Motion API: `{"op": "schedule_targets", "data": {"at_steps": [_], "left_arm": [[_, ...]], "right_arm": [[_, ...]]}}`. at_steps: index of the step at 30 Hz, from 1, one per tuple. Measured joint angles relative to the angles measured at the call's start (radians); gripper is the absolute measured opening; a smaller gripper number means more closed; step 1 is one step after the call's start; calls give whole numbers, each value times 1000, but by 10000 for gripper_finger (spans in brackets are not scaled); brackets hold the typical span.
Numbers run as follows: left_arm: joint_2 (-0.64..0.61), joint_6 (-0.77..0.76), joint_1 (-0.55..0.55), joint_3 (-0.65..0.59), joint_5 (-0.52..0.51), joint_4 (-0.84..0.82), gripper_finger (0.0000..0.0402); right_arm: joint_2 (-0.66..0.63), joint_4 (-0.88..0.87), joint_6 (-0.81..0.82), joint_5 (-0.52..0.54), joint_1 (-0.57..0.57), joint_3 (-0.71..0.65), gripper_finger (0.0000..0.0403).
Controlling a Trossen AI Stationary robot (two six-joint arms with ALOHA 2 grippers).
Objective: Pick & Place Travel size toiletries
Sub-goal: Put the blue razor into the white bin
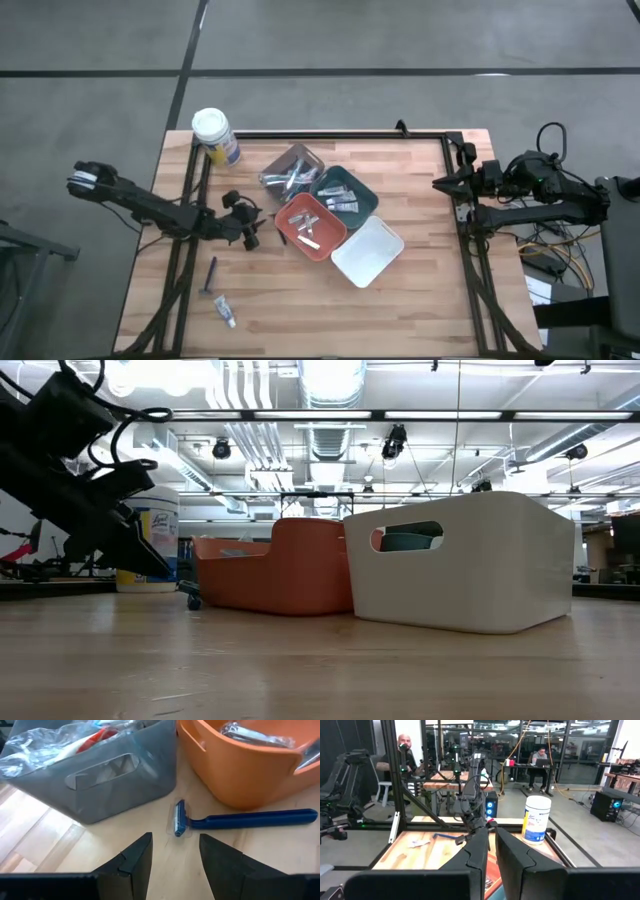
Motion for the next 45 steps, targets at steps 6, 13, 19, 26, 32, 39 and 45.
{"op": "schedule_targets", "data": {"at_steps": [6, 13, 19, 26, 32, 39, 45], "left_arm": [[105, 42, 1, 0, -37, 108, 168], [206, 55, 13, 31, -38, 123, 168], [305, 93, 39, 66, -39, 175, 168], [394, 94, 50, 94, -64, 194, 168], [426, 171, 51, 99, -80, 259, 168], [434, 186, 51, 101, -59, 269, 163], [385, 137, 52, 104, 28, 210, 148]], "right_arm": [[0, 0, 0, 0, 0, 0, 34], [0, 0, 1, 0, 0, 0, 34], [0, 0, 0, 0, 0, 0, 34], [0, 0, 1, 0, 0, 0, 34], [0, 0, 1, 0, 0, 0, 34], [0, 0, 0, 0, 0, 0, 34], [0, 0, 1, 0, 0, 0, 34]]}}
